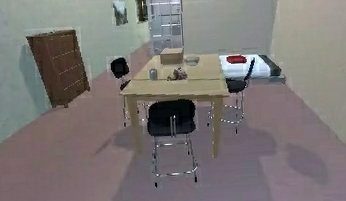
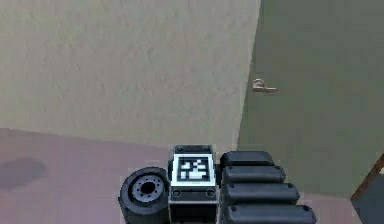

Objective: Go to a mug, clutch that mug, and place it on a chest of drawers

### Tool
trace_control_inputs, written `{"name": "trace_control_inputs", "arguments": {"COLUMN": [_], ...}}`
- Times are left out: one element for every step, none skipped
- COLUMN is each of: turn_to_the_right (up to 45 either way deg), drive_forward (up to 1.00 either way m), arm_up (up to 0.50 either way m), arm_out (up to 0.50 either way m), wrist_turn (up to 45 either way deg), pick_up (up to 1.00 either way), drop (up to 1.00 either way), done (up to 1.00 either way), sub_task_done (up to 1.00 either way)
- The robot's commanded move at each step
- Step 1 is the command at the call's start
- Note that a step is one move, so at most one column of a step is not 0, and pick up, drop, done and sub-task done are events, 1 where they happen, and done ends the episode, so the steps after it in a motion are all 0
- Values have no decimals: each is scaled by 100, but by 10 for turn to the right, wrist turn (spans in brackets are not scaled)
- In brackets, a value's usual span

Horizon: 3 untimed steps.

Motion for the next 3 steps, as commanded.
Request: {"name": "trace_control_inputs", "arguments": {"turn_to_the_right": [-210,-30,0], "drive_forward": [0,0,70], "arm_up": [0,0,0], "arm_out": [0,0,0], "wrist_turn": [0,0,0], "pick_up": [0,0,0], "drop": [0,0,0], "done": [0,0,0], "sub_task_done": [0,0,0]}}
